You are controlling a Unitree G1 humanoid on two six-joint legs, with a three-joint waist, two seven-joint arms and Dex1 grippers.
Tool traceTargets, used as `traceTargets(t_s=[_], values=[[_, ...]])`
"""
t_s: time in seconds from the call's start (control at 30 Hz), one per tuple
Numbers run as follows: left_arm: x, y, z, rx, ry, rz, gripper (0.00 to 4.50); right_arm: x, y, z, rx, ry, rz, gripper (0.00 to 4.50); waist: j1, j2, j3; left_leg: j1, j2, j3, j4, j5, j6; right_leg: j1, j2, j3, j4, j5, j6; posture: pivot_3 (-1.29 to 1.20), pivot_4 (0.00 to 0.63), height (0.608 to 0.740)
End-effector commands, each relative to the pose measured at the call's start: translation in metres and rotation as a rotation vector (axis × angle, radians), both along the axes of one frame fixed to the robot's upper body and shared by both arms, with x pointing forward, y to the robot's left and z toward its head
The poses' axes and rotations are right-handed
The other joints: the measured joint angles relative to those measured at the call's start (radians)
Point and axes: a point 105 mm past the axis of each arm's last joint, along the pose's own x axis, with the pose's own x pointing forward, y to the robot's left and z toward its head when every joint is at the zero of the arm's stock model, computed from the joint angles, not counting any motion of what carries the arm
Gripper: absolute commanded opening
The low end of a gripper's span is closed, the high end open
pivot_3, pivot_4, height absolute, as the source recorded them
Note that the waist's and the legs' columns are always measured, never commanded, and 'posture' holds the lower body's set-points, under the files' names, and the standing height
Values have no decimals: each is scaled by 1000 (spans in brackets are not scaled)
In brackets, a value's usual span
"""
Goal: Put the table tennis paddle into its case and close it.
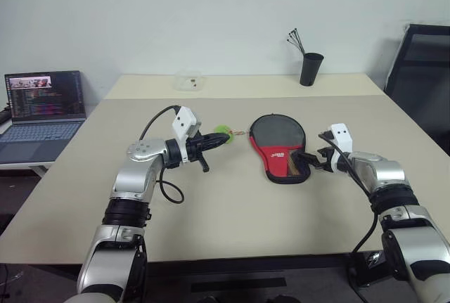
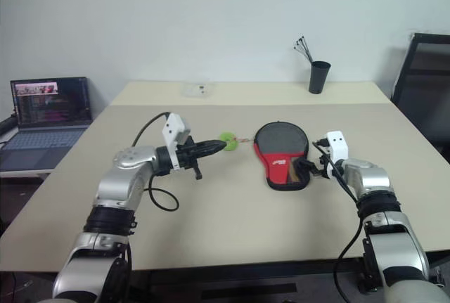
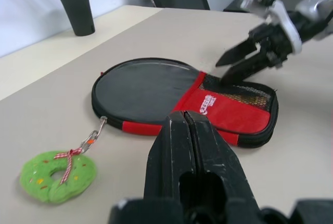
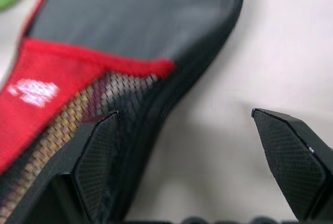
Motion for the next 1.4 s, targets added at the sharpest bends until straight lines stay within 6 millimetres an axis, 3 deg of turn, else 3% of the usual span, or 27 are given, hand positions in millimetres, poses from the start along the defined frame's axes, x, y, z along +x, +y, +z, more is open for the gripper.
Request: traceTargets(t_s=[0.03, 0.47, 0.57, 0.97, 1.23, 1.4], values=[[-3, -3, 16, 11, -57, -21, 40, 9, 7, 15, -11, -60, 19, 4500, -1, 0, 0, 1, 0, 1, 0, 0, 0, 0, 0, 0, 0, 0, 0, 0, 150, 740], [-5, -1, 15, 21, -55, -33, 40, 13, 27, -3, -27, -1, 60, 4500, -2, 0, 0, 6, 1, 1, 0, 0, 0, 4, 0, 1, 1, 0, 0, 0, 150, 740], [-5, 0, 14, 25, -54, -31, 0, 12, 35, -6, -36, 7, 87, 3925, -3, 0, 0, 7, 1, 2, 0, 0, 0, 4, 0, 1, 1, 0, 0, 0, 150, 740], [-9, 10, 0, 72, -32, -30, 0, 9, 64, -18, -17, 45, 141, 46, -19, 1, -1, 9, 1, 2, 0, 0, 0, 5, 1, 1, 2, 0, -1, 0, 150, 740], [-36, 30, -19, 142, 96, -135, 0, 8, 87, 5, 41, -1, 218, 16, -29, 1, -1, 9, 3, 2, -1, 0, 0, 4, 1, 2, 2, 0, -1, 0, 150, 740], [-49, 38, -18, 155, 114, -171, 0, -11, 107, 24, 99, -22, 290, 16, -27, 1, -1, 7, 2, 1, -2, 0, 0, 3, 1, 2, 1, 0, -1, 0, 150, 740]])
